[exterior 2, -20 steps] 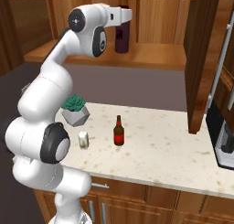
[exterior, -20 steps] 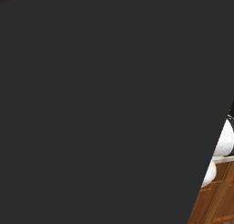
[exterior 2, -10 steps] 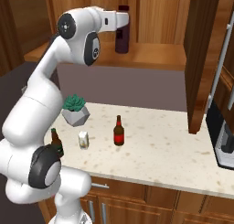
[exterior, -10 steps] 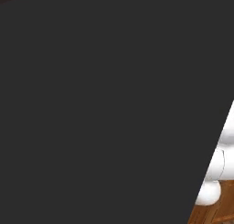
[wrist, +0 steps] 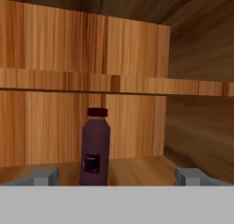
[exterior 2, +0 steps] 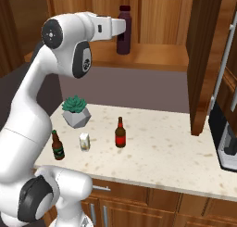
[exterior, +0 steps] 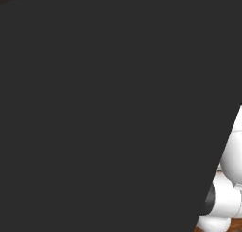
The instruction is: Sort all alcoholic drinks to one cabinet, and non-alcoholic drinks to the other.
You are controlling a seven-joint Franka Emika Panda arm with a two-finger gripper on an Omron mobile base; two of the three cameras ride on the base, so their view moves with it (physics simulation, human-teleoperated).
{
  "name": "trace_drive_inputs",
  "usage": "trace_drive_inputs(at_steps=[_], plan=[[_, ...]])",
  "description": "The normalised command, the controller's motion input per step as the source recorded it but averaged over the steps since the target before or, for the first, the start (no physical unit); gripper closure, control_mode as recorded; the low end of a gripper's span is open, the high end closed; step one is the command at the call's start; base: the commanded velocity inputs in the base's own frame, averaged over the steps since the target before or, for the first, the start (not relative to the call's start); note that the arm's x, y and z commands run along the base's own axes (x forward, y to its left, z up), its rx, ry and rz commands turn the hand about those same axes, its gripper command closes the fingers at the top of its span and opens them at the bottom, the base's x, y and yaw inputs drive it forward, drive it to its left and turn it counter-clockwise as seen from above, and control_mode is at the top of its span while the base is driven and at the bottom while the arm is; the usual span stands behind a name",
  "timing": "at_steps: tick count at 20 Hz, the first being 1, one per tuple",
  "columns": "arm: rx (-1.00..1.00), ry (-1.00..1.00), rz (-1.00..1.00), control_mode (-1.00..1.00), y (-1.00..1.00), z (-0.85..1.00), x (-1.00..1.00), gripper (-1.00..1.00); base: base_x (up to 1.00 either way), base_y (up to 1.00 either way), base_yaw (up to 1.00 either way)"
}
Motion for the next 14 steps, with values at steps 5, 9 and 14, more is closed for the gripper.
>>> trace_drive_inputs(at_steps=[5, 9, 14], plan=[[0.00, 0.12, 0.00, -1.00, 0.00, -0.01, -0.56, -1.00, 0.00, 0.00, 0.00], [0.00, 0.13, 0.00, -1.00, 0.01, -0.11, -0.53, -1.00, 0.00, 0.00, 0.00], [0.00, 0.12, 0.00, -1.00, 0.07, -0.21, -0.54, -1.00, 0.00, 0.00, 0.00]])
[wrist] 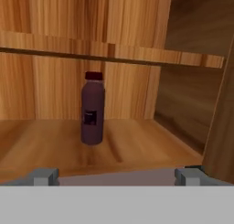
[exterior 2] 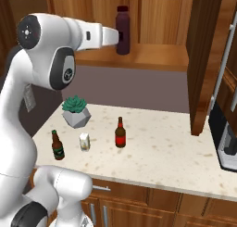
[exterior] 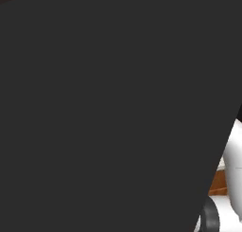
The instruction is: Sort all alcoholic drinks to one cabinet, and non-alcoholic drinks to the other.
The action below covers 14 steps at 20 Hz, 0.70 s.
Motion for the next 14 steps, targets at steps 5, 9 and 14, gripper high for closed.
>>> trace_drive_inputs(at_steps=[5, 9, 14], plan=[[0.00, 0.10, 0.00, -1.00, 0.12, -0.25, -0.50, -1.00, 0.00, 0.00, 0.00], [0.00, 0.08, 0.01, -1.00, 0.15, -0.26, -0.46, -1.00, 0.00, 0.00, 0.00], [0.00, 0.08, 0.04, -1.00, 0.23, -0.26, -0.41, -1.00, 0.00, 0.00, 0.00]])
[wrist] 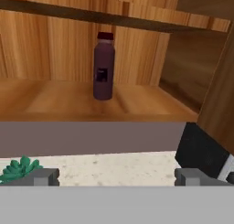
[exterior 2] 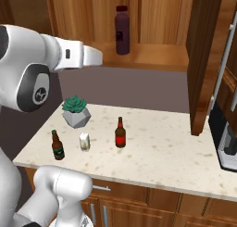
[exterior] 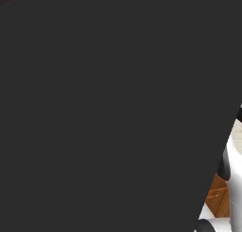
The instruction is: Sort all alcoholic drinks to one cabinet, and non-alcoholic drinks to the other.
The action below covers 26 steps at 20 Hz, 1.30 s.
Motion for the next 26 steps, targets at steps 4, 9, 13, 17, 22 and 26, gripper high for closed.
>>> trace_drive_inputs(at_steps=[4, 9, 13, 17, 22, 26], plan=[[0.00, 0.08, 0.04, -1.00, 0.19, -0.24, -0.40, -1.00, 0.00, 0.00, 0.00], [0.00, 0.08, 0.04, -1.00, 0.16, -0.23, -0.40, -1.00, 0.00, 0.00, 0.00], [0.02, 0.09, 0.04, -1.00, 0.10, -0.27, -0.37, -1.00, 0.00, 0.00, 0.00], [0.02, 0.11, 0.04, -1.00, 0.09, -0.26, -0.27, -1.00, 0.00, 0.00, 0.00], [0.02, 0.12, 0.04, -1.00, 0.10, -0.22, -0.18, -1.00, 0.00, 0.00, 0.00], [0.02, 0.13, 0.04, -1.00, 0.13, -0.23, -0.14, -1.00, 0.00, 0.00, 0.00]])
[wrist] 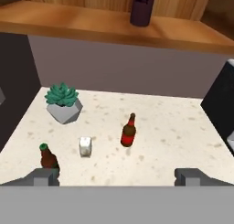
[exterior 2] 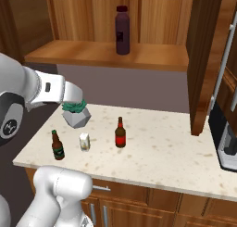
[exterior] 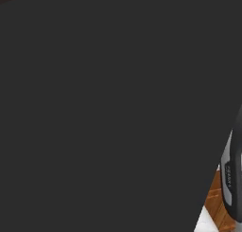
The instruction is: Sort all alcoholic drinks to one cabinet, and non-alcoholic drinks to the other.
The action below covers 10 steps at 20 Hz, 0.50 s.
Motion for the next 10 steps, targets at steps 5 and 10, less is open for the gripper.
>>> trace_drive_inputs(at_steps=[5, 10], plan=[[0.01, 0.13, 0.04, -1.00, 0.15, -0.24, -0.14, -1.00, 0.00, 0.00, 0.00], [0.01, 0.12, 0.03, -1.00, 0.14, -0.27, -0.15, -1.00, 0.00, 0.00, 0.00]])
